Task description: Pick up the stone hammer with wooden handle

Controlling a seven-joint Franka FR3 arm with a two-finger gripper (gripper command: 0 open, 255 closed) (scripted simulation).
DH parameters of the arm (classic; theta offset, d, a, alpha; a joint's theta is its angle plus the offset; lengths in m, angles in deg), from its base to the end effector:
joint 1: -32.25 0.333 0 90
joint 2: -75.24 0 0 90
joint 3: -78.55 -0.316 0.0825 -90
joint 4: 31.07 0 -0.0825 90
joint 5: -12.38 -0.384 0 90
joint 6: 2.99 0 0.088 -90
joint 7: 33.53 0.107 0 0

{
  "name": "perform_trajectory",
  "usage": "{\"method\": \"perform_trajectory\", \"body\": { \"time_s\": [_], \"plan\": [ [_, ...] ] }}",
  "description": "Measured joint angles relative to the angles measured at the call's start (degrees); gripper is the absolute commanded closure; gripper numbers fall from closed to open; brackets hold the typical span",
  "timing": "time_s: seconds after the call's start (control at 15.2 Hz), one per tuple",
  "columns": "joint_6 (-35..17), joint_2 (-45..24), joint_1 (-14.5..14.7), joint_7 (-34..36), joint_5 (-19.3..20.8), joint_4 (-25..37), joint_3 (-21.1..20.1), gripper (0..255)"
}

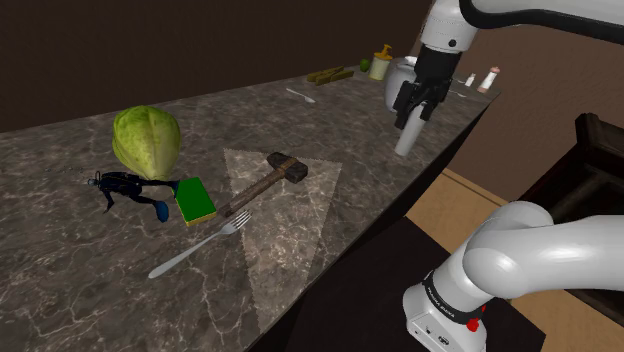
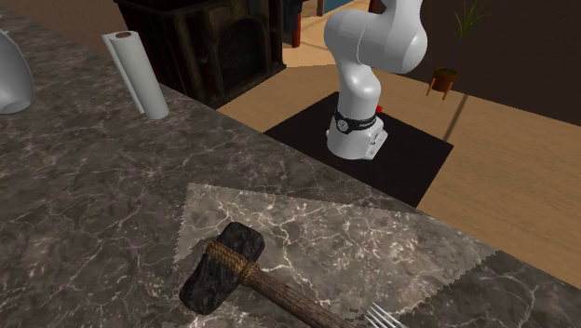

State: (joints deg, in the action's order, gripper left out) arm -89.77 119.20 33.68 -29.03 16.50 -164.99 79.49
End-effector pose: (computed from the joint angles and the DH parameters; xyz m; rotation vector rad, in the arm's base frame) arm 0.3060 -0.0069 0.5889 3.0758 -0.1033 -0.0812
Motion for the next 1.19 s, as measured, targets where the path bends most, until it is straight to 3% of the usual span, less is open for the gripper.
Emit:
{"method": "perform_trajectory", "body": {
  "time_s": [0.2,0.59,1.19],
  "plan": [
    [-1.5,0.2,-0.3,3.5,-1.4,-1.7,-1.6,0],
    [-8.5,-1.7,-1.2,20.4,-8.1,-6.1,-9.7,0],
    [-22.6,-13.0,-4.2,45.7,-14.8,-6.7,-21.9,0]
  ]
}}
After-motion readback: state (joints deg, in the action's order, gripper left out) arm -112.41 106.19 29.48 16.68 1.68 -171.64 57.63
